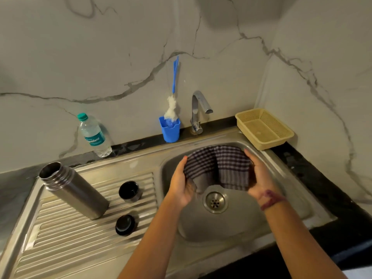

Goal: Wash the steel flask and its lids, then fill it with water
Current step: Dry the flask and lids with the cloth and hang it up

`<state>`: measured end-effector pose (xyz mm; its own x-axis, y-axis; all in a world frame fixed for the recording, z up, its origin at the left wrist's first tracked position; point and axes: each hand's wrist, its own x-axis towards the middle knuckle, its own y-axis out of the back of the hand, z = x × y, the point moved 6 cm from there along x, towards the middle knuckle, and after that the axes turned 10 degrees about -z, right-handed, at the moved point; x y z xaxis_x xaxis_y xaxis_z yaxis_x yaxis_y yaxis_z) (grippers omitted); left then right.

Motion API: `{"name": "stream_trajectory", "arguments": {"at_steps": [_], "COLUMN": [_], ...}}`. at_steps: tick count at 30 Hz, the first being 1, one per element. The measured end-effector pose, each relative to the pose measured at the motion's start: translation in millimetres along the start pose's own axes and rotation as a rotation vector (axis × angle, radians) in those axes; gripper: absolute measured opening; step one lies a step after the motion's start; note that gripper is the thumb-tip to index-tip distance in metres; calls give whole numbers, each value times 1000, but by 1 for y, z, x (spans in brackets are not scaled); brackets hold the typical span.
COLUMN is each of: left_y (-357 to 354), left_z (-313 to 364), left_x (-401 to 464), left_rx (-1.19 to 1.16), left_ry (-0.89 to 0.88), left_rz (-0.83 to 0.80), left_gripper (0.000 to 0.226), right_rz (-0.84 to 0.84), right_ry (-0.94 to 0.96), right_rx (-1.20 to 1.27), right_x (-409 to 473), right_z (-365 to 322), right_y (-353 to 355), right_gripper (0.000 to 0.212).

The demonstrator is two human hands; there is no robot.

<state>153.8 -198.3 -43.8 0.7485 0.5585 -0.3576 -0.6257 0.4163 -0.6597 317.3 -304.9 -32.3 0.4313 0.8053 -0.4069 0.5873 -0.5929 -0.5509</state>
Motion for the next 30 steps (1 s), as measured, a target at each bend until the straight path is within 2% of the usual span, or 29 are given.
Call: {"name": "stream_trajectory", "arguments": {"at_steps": [4,8,11,14,17,21,24,27,30], "left_y": [-19,-32,-46,-71,-111,-152,-175,-199,-216], "left_z": [-3,-7,-5,-1,7,22,37,48,53], "left_x": [22,51,76,101,128,174,208,237,268], "left_rx": [23,262,418,487,649,1038,1135,1267,1445], "left_ry": [65,125,105,22,-99,-240,-320,-441,-565], "left_rz": [-58,-7,12,0,-92,-89,-32,-13,-33], "left_gripper": [30,25,31,44,44,46,41,25,22], "right_rz": [-74,-19,71,209,282,351,391,395,372], "right_ry": [-25,-28,71,210,300,399,507,522,453], "right_rx": [184,74,-146,-489,-695,-829,-849,-930,-997], "right_x": [13,24,30,32,33,36,40,59,85], "right_z": [-18,-34,-57,-87,-108,-131,-149,-162,-170], "right_y": [36,65,88,115,134,146,145,145,147], "right_gripper": [50,40,24,25,37,49,51,37,21]}}
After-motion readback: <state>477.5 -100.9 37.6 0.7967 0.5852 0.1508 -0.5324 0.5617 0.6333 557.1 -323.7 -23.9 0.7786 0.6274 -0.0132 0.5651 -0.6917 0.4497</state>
